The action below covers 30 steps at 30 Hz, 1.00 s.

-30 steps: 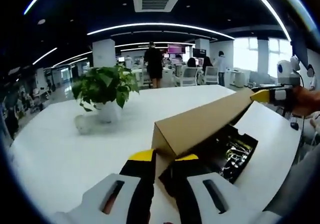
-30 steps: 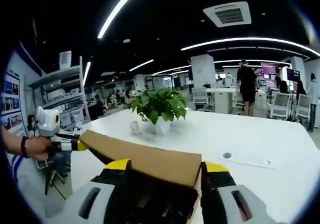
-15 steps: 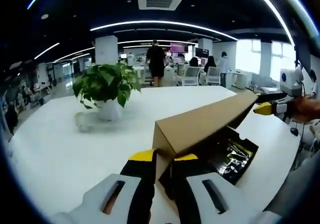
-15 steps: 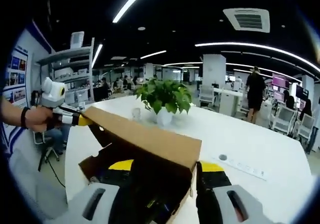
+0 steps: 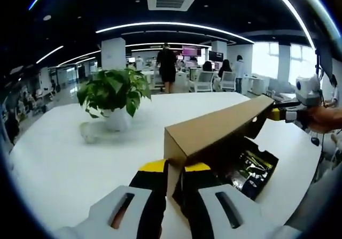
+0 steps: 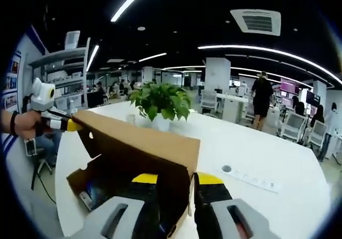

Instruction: Operate the shoe box by opening the lid, removing the specified soft item, and placing it in the target area until the item is outside and the box remains undamaged.

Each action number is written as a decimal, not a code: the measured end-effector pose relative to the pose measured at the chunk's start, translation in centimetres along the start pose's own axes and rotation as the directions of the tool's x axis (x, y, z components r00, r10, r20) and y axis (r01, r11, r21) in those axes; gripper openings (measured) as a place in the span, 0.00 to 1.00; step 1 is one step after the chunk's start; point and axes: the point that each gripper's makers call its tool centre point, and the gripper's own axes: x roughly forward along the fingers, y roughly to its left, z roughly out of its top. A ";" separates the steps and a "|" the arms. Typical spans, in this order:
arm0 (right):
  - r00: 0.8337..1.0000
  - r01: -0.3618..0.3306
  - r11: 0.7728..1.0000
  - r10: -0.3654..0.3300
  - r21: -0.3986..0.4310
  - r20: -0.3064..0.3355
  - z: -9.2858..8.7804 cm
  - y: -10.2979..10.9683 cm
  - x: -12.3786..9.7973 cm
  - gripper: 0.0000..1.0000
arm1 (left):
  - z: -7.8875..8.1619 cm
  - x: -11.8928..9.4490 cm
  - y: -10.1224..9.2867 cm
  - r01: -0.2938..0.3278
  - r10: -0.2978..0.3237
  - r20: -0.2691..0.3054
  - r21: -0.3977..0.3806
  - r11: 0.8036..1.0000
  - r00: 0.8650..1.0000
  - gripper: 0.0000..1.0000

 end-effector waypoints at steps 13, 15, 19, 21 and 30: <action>0.999 0.032 0.999 -0.032 0.018 -0.006 -0.1 -2.1 1.4 0.01 | 0.5 1.0 0.9 -0.005 0.005 0.020 -0.004 1.000 1.000 0.06; 0.999 0.034 0.999 -0.034 0.020 -0.011 -0.1 -2.1 1.6 0.00 | 0.6 1.3 1.0 -0.008 0.008 0.021 -0.003 1.000 1.000 0.06; 0.999 0.044 0.998 -0.043 0.044 -0.015 -0.4 -2.6 2.1 0.00 | 0.9 1.7 1.3 -0.010 0.010 0.023 -0.001 1.000 1.000 0.06; 0.999 0.046 0.998 -0.045 0.048 -0.013 -0.3 -2.6 2.3 0.00 | 1.0 1.9 1.4 -0.010 0.011 0.025 -0.003 1.000 1.000 0.06; 0.999 0.038 0.998 -0.037 0.044 -0.019 -0.1 -3.0 2.9 0.00 | 1.3 2.8 1.9 -0.018 0.018 0.031 -0.007 1.000 0.999 0.05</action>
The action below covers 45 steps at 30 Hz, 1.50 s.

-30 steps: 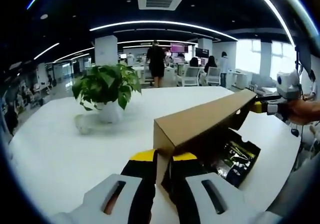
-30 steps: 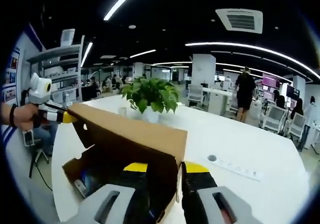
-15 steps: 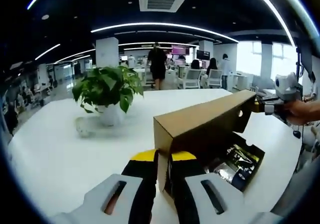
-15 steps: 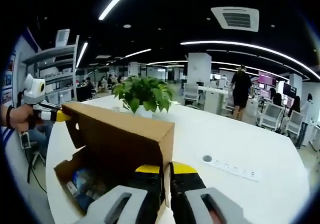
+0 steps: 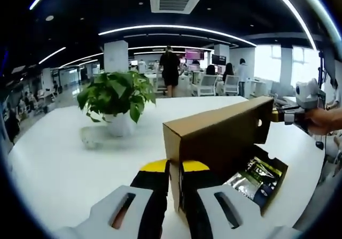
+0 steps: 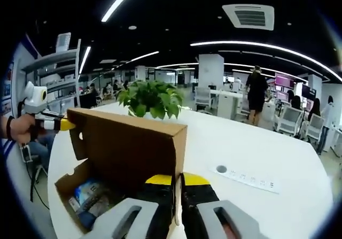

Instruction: Operate the shoe box by opening the lid, removing the specified soft item, and placing it in the target area until the item is outside and the box remains undamaged.

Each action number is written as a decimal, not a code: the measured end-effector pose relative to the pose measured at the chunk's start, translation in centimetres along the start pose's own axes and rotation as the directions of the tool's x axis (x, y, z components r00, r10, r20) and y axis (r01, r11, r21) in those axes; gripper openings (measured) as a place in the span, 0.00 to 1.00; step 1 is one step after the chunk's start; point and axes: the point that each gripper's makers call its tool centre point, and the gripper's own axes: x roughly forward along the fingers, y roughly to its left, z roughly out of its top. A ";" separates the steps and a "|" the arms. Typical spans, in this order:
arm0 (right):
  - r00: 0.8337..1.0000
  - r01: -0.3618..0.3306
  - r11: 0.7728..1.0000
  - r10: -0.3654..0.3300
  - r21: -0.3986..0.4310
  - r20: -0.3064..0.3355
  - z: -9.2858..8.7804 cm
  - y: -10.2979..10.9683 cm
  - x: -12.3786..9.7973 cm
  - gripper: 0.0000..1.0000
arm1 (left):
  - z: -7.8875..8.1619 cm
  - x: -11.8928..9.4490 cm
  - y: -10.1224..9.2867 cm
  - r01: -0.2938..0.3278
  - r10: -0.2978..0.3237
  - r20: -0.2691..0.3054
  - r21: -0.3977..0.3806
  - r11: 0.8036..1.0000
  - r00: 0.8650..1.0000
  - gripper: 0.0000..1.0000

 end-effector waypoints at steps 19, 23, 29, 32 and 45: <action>0.999 0.001 1.000 -0.001 0.011 -0.055 -1.8 -1.1 2.1 0.00 | -1.1 1.9 0.7 -0.005 0.006 -0.038 0.024 1.000 0.999 0.05; 0.998 0.001 1.000 0.000 0.012 -0.064 -2.1 -1.1 2.3 0.00 | -1.5 2.1 0.7 -0.006 0.008 -0.049 0.026 1.000 0.999 0.05; 0.997 -0.001 1.000 0.002 0.014 -0.078 -2.7 -1.0 2.6 0.00 | -2.7 2.6 0.8 -0.009 0.011 -0.076 0.021 1.000 0.997 0.04; 0.996 -0.005 1.000 0.006 0.015 -0.087 -3.1 -1.1 2.9 0.00 | -3.3 2.8 0.9 -0.015 0.016 -0.091 0.013 1.000 0.996 0.04; 0.991 -0.009 0.999 0.014 0.037 -0.135 -5.6 -1.1 3.6 0.00 | -5.4 3.4 0.9 -0.012 0.013 -0.135 0.007 1.000 0.991 0.04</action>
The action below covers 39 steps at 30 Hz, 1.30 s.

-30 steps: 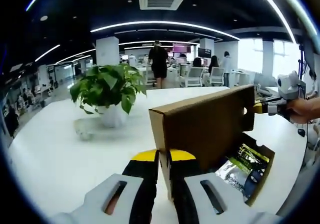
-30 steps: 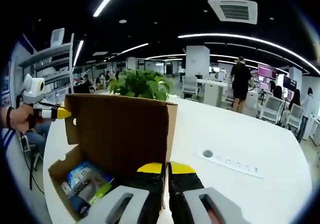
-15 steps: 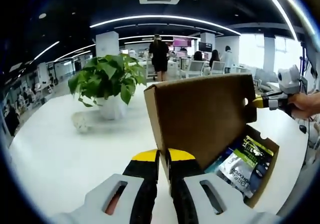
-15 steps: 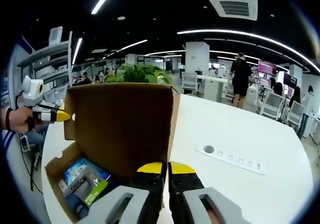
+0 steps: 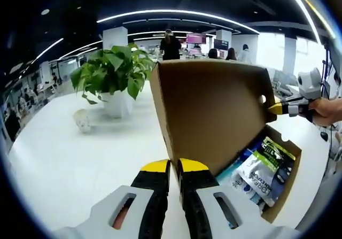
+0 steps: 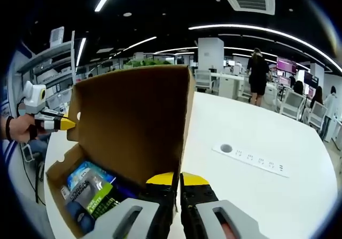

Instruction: Operate the shoe box by opening the lid, removing the specified soft item, and placing it in the target area until the item is outside and the box remains undamaged.

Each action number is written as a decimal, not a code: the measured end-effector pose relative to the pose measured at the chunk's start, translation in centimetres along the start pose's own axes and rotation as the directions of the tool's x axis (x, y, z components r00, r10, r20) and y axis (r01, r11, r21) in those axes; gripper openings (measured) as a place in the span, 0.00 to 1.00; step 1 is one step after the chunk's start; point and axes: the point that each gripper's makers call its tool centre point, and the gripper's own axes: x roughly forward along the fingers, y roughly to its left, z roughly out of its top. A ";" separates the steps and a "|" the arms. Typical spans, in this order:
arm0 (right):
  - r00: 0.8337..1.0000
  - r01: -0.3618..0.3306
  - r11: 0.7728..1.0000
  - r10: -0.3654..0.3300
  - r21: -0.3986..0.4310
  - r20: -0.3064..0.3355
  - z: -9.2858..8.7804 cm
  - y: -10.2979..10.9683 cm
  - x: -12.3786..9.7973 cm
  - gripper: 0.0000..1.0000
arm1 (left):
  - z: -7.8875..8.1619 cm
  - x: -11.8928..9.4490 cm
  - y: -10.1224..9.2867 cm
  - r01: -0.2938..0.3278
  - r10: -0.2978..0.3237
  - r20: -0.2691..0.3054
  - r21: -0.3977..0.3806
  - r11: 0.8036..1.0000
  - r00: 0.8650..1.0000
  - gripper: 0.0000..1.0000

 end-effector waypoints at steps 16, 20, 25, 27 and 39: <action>1.000 -0.002 1.000 0.002 0.014 -0.017 -0.3 0.5 0.4 0.00 | -0.3 1.3 0.6 0.001 -0.001 -0.025 0.018 1.000 1.000 0.05; 1.000 0.001 1.000 0.000 0.015 -0.025 -0.2 0.5 0.7 0.00 | -0.3 1.6 0.7 -0.002 0.002 -0.033 0.019 1.000 0.999 0.05; 0.999 0.002 1.000 -0.002 0.019 -0.032 -0.3 0.5 1.0 0.00 | -0.4 1.8 0.8 -0.004 0.005 -0.042 0.024 1.000 0.999 0.05; 0.999 0.002 1.000 -0.001 0.018 -0.036 -0.3 0.4 1.1 0.00 | -0.4 1.9 0.9 -0.005 0.007 -0.046 0.025 1.000 0.999 0.05; 0.998 0.002 1.000 0.000 0.029 -0.065 -0.7 0.2 2.2 0.00 | -0.9 3.2 1.3 -0.010 0.012 -0.078 0.030 0.999 0.997 0.07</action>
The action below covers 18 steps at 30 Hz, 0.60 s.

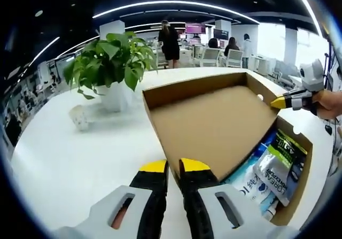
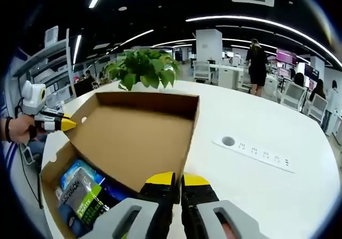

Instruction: Operate the shoe box by opening the lid, removing the specified soft item, and placing it in the target area until the item is outside and the box remains undamaged.

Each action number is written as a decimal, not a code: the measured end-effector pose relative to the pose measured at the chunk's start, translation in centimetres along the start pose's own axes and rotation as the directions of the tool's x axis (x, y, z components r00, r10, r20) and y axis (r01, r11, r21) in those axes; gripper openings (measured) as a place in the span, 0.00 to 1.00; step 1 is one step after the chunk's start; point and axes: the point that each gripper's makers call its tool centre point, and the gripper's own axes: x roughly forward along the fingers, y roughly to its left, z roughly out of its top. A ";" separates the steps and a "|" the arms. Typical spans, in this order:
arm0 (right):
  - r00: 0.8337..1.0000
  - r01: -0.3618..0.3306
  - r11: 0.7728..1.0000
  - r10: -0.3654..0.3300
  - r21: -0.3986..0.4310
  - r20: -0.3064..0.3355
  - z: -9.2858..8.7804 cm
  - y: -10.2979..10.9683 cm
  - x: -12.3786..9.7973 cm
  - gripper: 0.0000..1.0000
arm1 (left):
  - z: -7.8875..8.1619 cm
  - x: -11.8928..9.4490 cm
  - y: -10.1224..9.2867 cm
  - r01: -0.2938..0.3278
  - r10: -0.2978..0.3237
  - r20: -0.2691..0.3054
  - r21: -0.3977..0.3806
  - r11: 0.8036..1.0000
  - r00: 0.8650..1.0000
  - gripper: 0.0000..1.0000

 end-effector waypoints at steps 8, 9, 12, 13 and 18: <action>1.000 -0.003 1.000 0.003 0.001 -0.015 -0.4 -0.2 0.5 0.00 | -0.5 0.6 0.1 -0.007 0.006 -0.025 -0.006 1.000 1.000 0.08; 1.000 -0.002 1.000 0.002 0.004 -0.016 -0.4 -0.2 0.6 0.00 | -0.5 0.7 0.1 -0.007 0.007 -0.027 -0.006 1.000 1.000 0.08; 1.000 0.000 1.000 0.000 0.010 -0.020 -0.5 -0.2 0.7 0.00 | -0.7 0.8 0.2 -0.005 0.005 -0.035 -0.008 1.000 0.999 0.08; 1.000 0.001 1.000 -0.001 0.010 -0.022 -0.5 -0.2 0.7 0.00 | -0.8 0.9 0.2 -0.005 0.004 -0.038 -0.008 1.000 0.999 0.08; 1.000 0.000 1.000 0.000 0.014 -0.029 -0.7 -0.2 0.9 0.00 | -1.0 1.1 0.2 0.000 -0.001 -0.054 -0.007 1.000 0.999 0.09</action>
